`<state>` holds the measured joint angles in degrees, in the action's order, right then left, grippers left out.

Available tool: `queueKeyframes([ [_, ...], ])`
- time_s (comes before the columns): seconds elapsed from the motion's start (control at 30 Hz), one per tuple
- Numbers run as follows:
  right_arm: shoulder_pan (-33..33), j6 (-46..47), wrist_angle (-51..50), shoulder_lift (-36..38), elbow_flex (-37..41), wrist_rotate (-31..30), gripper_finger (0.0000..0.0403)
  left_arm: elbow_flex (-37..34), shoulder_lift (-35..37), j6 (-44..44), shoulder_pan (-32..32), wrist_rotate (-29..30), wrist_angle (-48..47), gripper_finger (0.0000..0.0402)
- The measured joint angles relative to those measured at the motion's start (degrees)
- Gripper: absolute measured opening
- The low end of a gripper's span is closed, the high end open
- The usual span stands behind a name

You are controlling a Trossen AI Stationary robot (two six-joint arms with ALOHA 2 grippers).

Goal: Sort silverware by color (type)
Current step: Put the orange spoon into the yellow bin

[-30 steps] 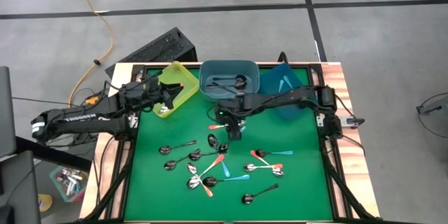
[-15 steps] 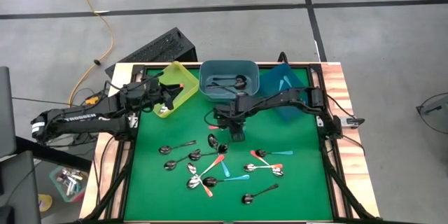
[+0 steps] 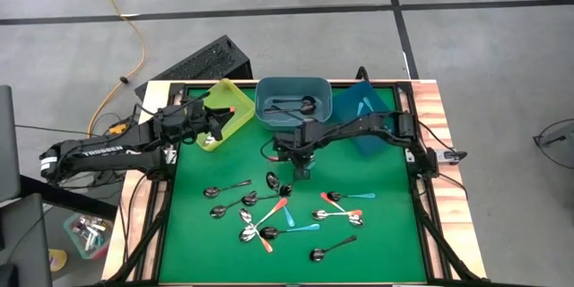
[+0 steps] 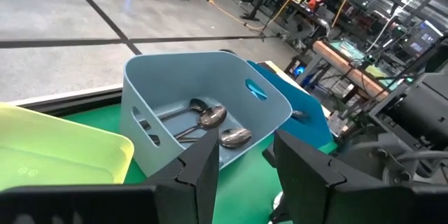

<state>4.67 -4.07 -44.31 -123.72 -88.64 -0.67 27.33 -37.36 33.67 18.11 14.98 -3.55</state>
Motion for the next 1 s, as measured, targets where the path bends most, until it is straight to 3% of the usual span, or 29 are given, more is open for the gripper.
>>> queueKeyframes([
  [0.3,0.0,2.8,-1.3,0.6,-2.3,0.7,0.0006,0.0,0.0,1.6,0.0,-0.7,0.7,0.0121],
  [0.63,0.9,5.0,-0.4,0.5,-12.2,1.5,0.0002,0.0,2.2,6.2,0.0,-1.2,5.9,0.0121],
  [1.0,3.1,12.8,17.5,0.7,-16.9,1.0,0.0001,0.0,9.6,6.5,0.0,-0.5,16.1,0.0121],
])
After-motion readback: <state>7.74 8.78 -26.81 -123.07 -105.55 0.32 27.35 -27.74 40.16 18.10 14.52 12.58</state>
